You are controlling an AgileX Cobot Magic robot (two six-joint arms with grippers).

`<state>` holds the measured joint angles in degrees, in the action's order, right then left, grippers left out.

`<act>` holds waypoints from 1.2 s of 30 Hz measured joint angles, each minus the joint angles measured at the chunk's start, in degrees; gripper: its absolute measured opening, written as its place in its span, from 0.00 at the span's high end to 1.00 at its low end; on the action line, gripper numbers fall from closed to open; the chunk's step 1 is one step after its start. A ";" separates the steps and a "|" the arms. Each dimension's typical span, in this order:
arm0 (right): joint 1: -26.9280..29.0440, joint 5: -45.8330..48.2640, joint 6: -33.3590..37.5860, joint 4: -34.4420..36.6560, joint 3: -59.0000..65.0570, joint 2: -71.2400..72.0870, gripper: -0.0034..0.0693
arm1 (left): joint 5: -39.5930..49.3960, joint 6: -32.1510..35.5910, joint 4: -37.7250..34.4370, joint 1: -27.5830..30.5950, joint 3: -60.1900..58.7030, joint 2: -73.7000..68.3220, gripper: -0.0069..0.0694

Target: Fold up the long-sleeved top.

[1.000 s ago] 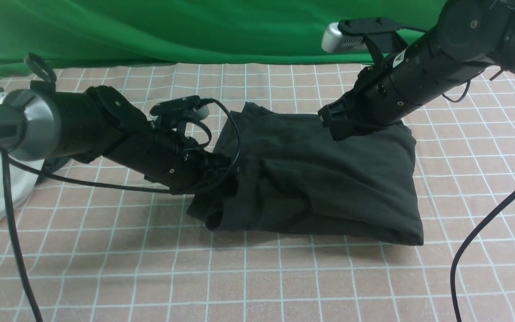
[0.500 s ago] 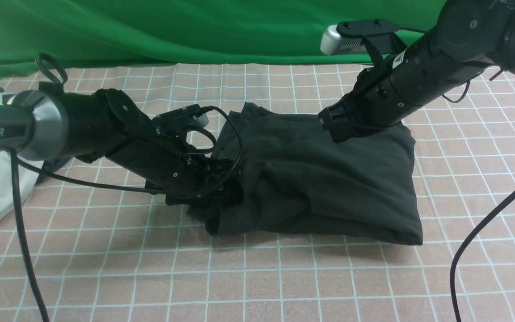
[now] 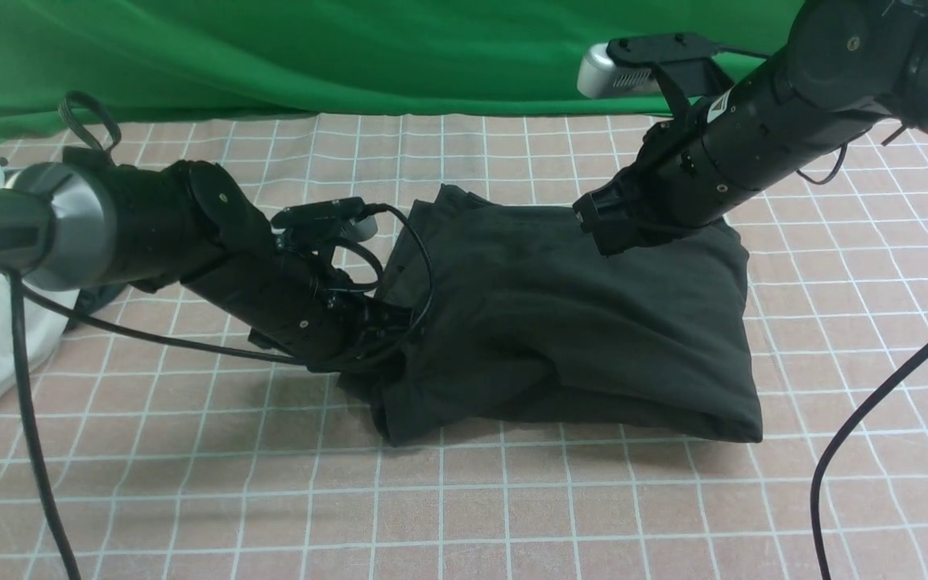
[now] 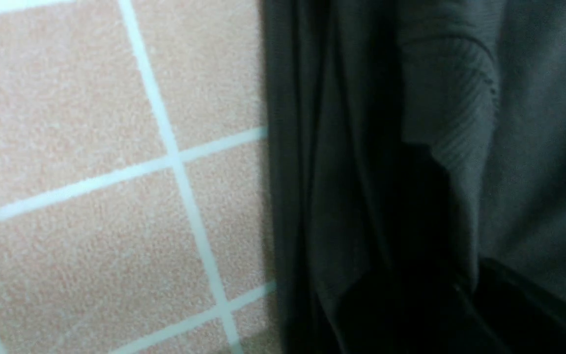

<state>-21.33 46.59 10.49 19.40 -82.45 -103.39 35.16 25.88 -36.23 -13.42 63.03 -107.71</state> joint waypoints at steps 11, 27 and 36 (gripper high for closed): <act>0.05 -0.30 0.17 -1.73 0.00 0.00 0.89 | 4.48 0.54 5.27 0.00 6.87 4.50 0.87; 0.29 3.06 -7.95 -15.57 0.00 0.00 0.73 | 4.41 -2.55 23.10 0.00 10.87 1.69 0.86; 7.73 0.82 -18.18 -16.35 0.00 0.00 0.35 | 3.85 -2.18 25.05 0.07 10.87 0.54 0.56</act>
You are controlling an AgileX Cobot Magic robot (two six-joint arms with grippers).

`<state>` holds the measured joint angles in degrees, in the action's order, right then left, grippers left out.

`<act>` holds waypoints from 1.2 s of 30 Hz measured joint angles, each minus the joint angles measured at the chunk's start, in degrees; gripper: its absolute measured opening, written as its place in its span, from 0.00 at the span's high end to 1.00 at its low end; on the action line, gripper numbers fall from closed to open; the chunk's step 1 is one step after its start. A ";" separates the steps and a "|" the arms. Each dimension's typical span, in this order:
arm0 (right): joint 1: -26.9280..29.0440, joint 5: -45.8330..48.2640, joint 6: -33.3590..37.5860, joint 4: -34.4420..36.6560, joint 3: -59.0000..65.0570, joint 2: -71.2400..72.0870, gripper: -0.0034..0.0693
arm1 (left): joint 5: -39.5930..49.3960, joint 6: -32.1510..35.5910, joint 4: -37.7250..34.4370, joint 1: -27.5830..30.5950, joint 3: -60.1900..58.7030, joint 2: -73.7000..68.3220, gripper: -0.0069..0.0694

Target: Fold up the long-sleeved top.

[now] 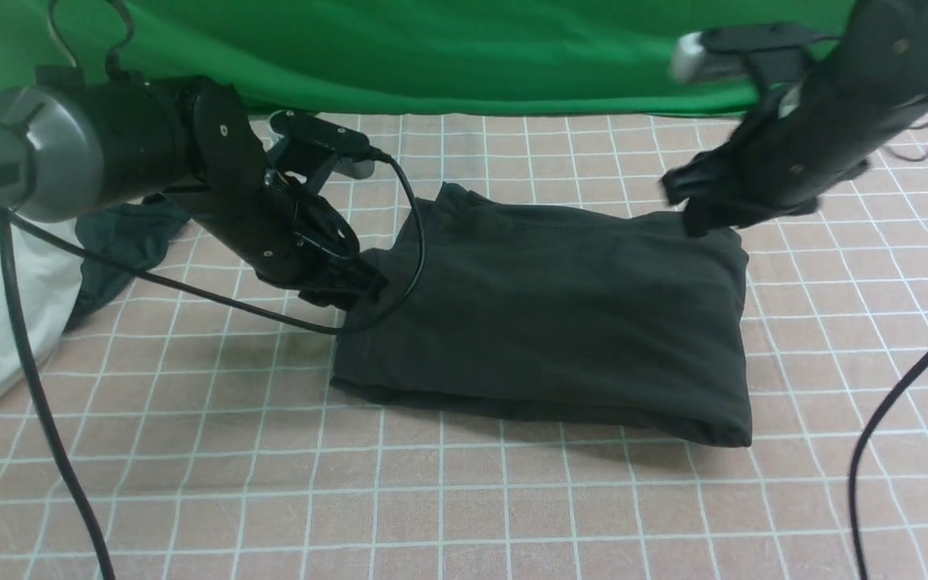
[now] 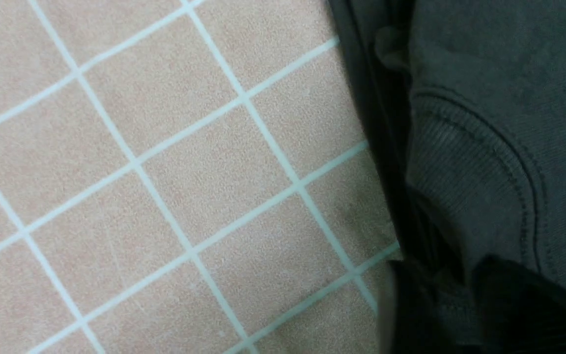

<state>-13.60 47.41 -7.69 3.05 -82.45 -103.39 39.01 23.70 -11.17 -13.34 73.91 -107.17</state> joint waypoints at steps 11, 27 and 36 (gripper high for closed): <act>5.31 -3.96 -1.66 5.39 0.00 -8.97 0.18 | 3.91 -2.70 -1.48 0.06 0.00 5.91 0.29; 5.37 -12.50 6.40 10.77 -0.37 -16.10 0.79 | -6.78 4.98 -7.15 0.06 -17.89 46.37 0.89; 5.37 -15.97 12.08 10.54 -3.95 -16.84 0.61 | -15.08 5.00 -7.20 0.06 -39.33 65.77 0.89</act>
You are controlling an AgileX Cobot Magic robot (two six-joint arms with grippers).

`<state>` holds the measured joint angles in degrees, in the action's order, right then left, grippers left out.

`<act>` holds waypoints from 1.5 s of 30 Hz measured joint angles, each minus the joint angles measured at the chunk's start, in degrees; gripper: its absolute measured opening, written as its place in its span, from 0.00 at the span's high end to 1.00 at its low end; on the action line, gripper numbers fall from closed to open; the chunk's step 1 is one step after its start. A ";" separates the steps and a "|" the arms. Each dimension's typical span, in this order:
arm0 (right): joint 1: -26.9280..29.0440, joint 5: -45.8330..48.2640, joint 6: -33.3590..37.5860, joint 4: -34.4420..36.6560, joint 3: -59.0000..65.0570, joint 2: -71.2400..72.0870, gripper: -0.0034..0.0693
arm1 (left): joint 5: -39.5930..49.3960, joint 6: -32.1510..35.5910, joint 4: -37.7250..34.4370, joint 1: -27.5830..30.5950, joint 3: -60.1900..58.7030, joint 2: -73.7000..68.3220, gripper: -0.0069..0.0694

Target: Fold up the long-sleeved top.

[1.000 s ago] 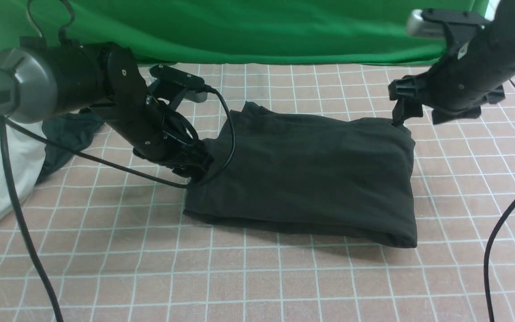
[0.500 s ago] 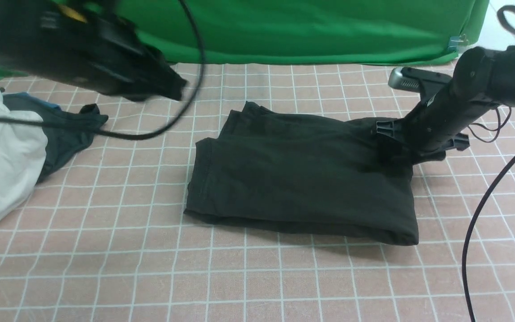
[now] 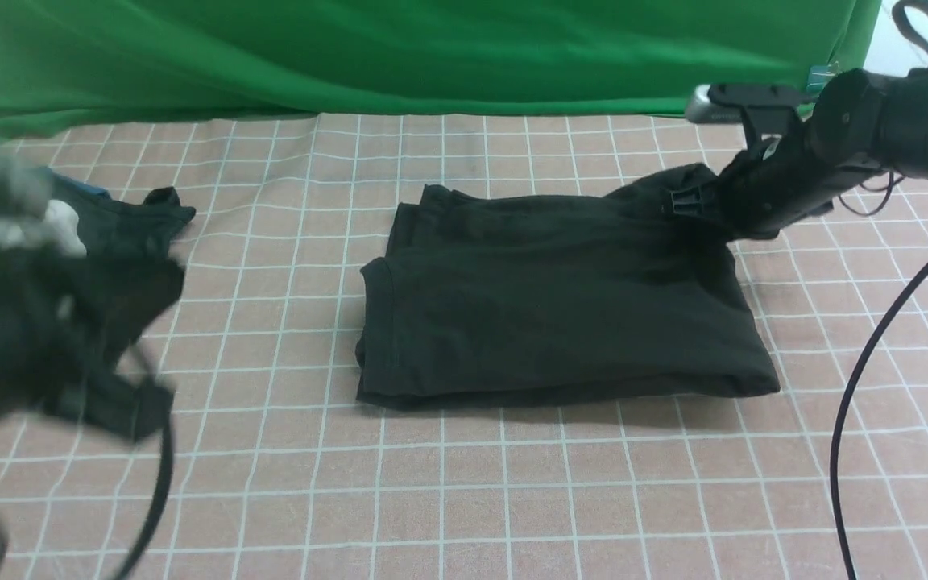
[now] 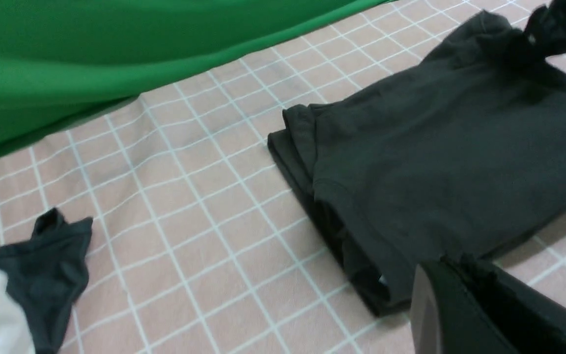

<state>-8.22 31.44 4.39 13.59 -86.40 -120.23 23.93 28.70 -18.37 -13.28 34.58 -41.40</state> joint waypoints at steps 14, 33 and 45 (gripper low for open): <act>0.05 16.56 1.37 -4.51 7.85 23.67 0.76 | -7.44 0.05 0.50 0.00 -12.10 21.88 0.89; 0.05 19.49 -1.83 -4.96 42.44 78.92 0.81 | -7.27 0.05 0.50 0.00 -12.10 22.23 0.89; 0.05 17.43 -0.57 -6.06 47.97 87.35 0.79 | -7.27 0.05 0.50 0.00 -12.10 22.23 0.89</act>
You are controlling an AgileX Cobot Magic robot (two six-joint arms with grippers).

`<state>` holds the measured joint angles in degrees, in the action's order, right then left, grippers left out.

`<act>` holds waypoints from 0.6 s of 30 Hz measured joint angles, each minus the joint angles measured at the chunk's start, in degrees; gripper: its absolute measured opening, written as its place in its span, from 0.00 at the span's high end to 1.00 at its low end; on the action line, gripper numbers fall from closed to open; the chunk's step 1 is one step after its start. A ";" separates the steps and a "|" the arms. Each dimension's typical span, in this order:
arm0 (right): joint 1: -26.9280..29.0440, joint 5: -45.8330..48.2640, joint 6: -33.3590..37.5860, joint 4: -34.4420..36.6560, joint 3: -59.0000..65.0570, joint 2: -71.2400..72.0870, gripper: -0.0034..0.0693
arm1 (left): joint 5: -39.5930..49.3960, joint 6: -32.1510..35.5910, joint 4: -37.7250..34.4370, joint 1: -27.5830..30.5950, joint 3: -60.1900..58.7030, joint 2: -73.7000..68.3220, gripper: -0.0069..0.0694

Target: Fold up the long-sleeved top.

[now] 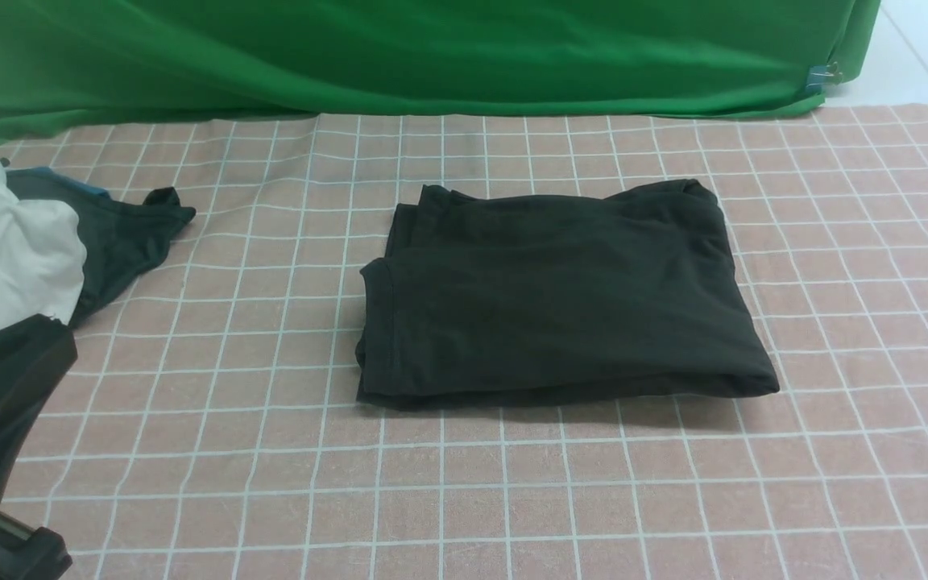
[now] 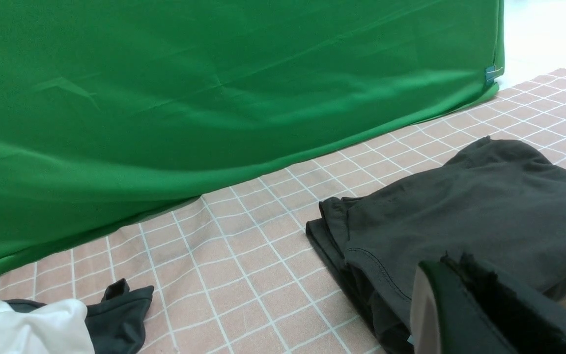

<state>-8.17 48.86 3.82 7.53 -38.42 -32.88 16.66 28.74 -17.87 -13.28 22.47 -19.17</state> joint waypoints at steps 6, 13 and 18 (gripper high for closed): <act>0.00 -0.35 0.06 -0.09 0.00 0.00 0.77 | 0.00 0.00 0.00 0.00 0.00 0.00 0.89; 0.59 -8.94 0.93 -1.62 2.84 2.13 0.88 | 0.00 0.08 0.00 0.00 0.00 0.00 0.89; 6.64 -26.59 3.90 -1.70 17.50 13.61 0.91 | 0.00 0.08 0.00 0.00 0.00 0.00 0.89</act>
<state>-1.54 22.27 7.72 5.83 -20.92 -19.28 16.66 28.82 -17.87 -13.28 22.47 -19.17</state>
